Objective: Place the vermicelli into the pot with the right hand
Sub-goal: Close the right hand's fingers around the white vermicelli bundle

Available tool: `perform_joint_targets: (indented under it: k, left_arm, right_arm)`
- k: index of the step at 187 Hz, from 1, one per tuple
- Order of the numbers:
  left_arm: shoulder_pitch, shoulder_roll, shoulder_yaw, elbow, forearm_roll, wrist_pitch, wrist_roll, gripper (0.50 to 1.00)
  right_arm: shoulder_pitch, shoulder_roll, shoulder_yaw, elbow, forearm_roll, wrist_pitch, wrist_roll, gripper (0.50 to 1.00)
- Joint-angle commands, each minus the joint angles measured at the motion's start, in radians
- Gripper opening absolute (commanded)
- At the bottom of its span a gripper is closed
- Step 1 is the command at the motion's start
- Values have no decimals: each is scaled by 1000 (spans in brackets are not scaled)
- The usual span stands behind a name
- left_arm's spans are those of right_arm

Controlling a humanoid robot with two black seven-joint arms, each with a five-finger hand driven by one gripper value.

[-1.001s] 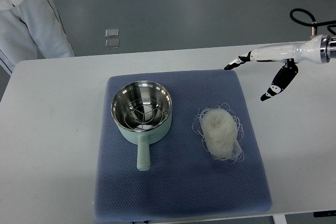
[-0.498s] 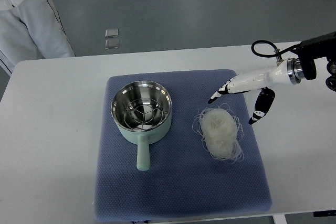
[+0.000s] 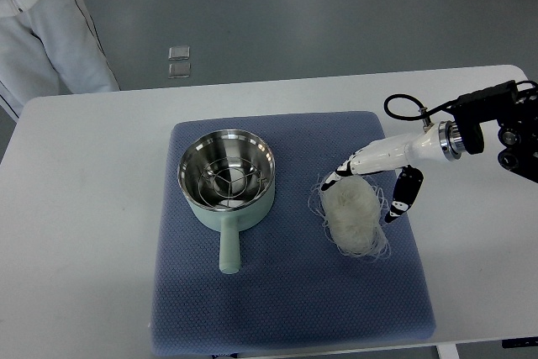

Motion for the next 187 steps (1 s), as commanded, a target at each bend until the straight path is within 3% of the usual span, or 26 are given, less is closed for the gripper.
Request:
perform_joint_targets:
  k: [1,79,122,132,150,167,187]
  left_arm:
    - [0,0,0,0,0,0,0,1000]
    - [0,0,0,0,0,0,0,1000]
    - [0,0,0,0,0,0,0,1000]
    - [0,0,0,0,0,0,0,1000]
    - [0,0,0,0,0,0,0,1000]
    - [0,0,0,0,0,0,0,1000]
    - [0,0,0,0,0,0,0,1000]
  right_arm:
    - [-10,11,0,-5,-3,-16,0,926]
    - [-73,68,0,-43,-24,-73,-1,928]
    - [-86,80,0,-69,-32,-96,-34,911]
    - [-88,82,0,-69,-36,-96,-35,893]
    - [-91,82,0,-71,-44,-94,-35,805]
    - [-92,82,0,-71,-44,-96,-35,782]
    - [-91,82,0,-71,-44,-94,-35,672]
